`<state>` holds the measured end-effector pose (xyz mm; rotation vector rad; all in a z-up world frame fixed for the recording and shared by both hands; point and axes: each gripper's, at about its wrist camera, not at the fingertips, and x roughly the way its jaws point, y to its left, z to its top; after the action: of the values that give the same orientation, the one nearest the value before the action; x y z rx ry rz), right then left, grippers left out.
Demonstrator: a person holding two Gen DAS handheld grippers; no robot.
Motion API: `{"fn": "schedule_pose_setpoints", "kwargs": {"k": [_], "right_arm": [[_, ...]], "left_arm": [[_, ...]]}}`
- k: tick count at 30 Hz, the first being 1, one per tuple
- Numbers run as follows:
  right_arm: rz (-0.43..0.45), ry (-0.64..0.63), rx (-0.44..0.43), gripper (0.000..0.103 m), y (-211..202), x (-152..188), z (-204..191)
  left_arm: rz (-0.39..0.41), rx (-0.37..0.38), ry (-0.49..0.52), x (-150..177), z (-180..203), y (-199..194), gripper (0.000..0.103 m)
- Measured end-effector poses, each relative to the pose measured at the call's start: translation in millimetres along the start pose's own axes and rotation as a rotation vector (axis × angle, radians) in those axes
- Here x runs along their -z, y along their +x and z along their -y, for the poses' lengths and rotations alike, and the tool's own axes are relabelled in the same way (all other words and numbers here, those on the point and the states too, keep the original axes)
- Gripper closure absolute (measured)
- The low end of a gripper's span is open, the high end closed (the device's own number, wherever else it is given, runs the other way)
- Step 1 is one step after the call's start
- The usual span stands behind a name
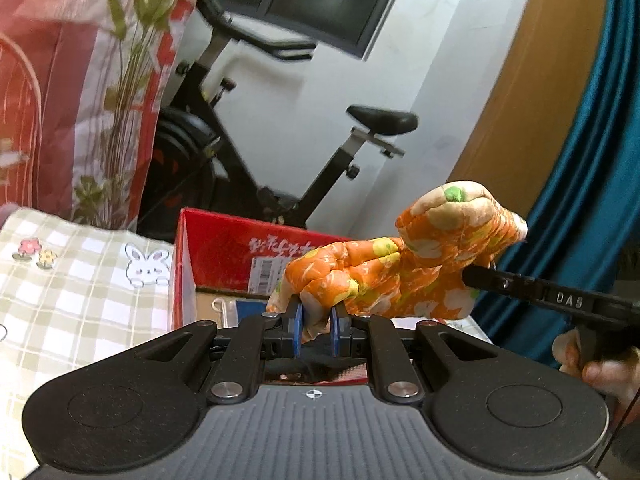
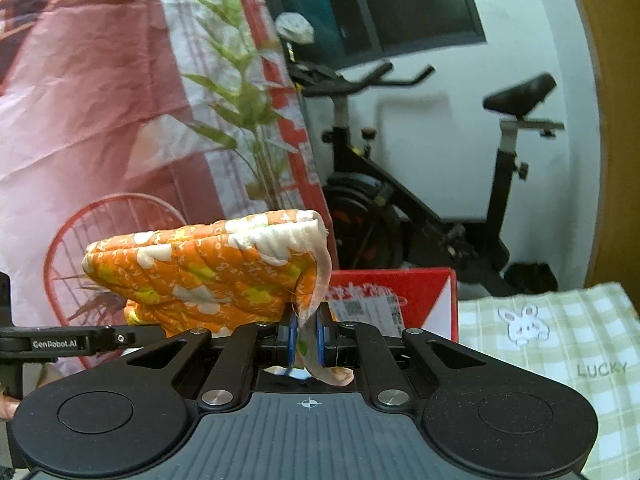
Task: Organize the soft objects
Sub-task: 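Lift the orange mitt with both tools and carry it over the box, then lower the mitt into the red box and open both tools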
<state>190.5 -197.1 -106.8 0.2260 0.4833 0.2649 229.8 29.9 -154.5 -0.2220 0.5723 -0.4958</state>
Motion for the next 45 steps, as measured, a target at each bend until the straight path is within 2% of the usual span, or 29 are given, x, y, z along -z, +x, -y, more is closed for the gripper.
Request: {"fn": "schedule_pose_setpoints", "kwargs": {"k": [8,13,28,30,32,33,42,45], "right_arm": [[-0.105,0.1,0.048,0.094,41,10,23],[-0.151,0.14,0.078,0.094,62,19,31],[-0.169,0.143,0.118,0.094,101,36,41],[-0.169,0.14,0.123,0.088,105,36,41],[-0.181,0.124,0.127,0.084,109,37,39],[-0.187,0.114,0.13,0.081,110,37,38],[-0.172,0.039,0.134,0.075,100,39,22],[-0.157,0.006,0.135,0.066,91,37,17]], "left_arm": [[-0.095,-0.021,-0.054,2,-12,28,0.088],[-0.144,-0.046,-0.043,5,-15,43,0.088],[-0.179,-0.161,0.033,2,-19,74,0.087],[-0.178,-0.177,0.056,2,-17,75,0.082],[-0.169,-0.188,0.081,2,-15,73,0.067],[-0.16,-0.189,0.09,2,-13,73,0.065],[-0.127,-0.188,0.117,-1,-5,62,0.062],[-0.12,-0.184,0.128,0,-1,55,0.052]]}}
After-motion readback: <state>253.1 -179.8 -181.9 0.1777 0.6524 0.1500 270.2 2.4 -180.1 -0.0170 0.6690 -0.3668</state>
